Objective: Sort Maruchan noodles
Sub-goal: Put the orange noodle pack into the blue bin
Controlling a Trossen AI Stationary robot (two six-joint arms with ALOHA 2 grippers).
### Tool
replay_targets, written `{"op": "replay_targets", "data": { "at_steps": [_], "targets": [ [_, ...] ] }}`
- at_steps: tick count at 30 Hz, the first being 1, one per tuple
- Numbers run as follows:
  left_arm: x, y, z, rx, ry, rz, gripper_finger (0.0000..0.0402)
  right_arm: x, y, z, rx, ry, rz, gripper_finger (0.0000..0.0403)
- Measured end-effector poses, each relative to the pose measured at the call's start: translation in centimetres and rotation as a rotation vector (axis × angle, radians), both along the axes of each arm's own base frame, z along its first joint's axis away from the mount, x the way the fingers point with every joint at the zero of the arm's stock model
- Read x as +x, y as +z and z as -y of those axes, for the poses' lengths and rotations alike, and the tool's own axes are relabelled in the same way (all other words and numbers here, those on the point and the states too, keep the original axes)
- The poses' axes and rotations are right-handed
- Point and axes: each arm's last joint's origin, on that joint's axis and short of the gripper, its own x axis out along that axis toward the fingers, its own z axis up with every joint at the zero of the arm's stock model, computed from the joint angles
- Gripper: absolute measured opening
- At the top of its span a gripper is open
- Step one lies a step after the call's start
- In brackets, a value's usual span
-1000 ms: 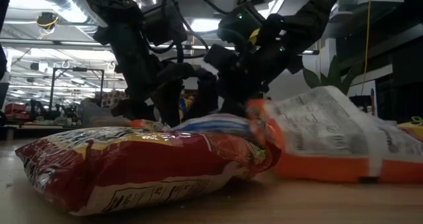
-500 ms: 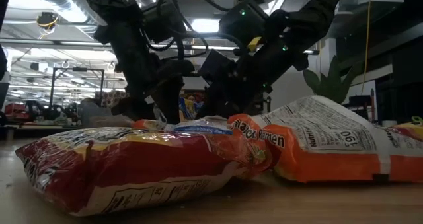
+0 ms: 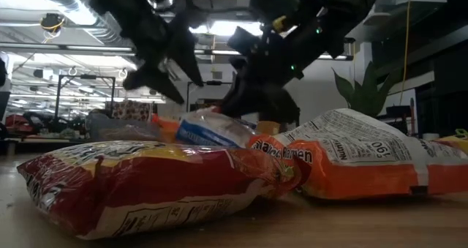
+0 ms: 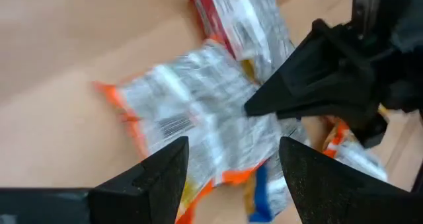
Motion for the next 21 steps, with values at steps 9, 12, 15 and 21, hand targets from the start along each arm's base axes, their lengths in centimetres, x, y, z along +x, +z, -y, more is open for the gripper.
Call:
{"op": "replay_targets", "data": {
  "at_steps": [9, 12, 15, 21],
  "targets": [
    [-3.1, 2.7, -0.1, 0.206, -0.131, -0.033, 0.0231, -0.5, 2.4, 0.1, 0.05, -0.005, 0.059, 0.0001],
    [-3.4, 2.5, 0.2, 0.244, -0.192, -0.081, 0.0231, -0.6, 2.8, 0.1, 0.064, -0.012, 0.075, 0.0001],
    [-3.7, 2.2, 0.7, 0.298, -0.289, -0.139, 0.0231, -0.8, 3.2, 0.1, 0.076, -0.014, 0.073, 0.0001],
    [-4.0, 1.9, 1.3, 0.352, -0.375, -0.188, 0.0231, -0.9, 3.6, 0.2, 0.069, -0.025, 0.084, 0.0]
  ]
}}
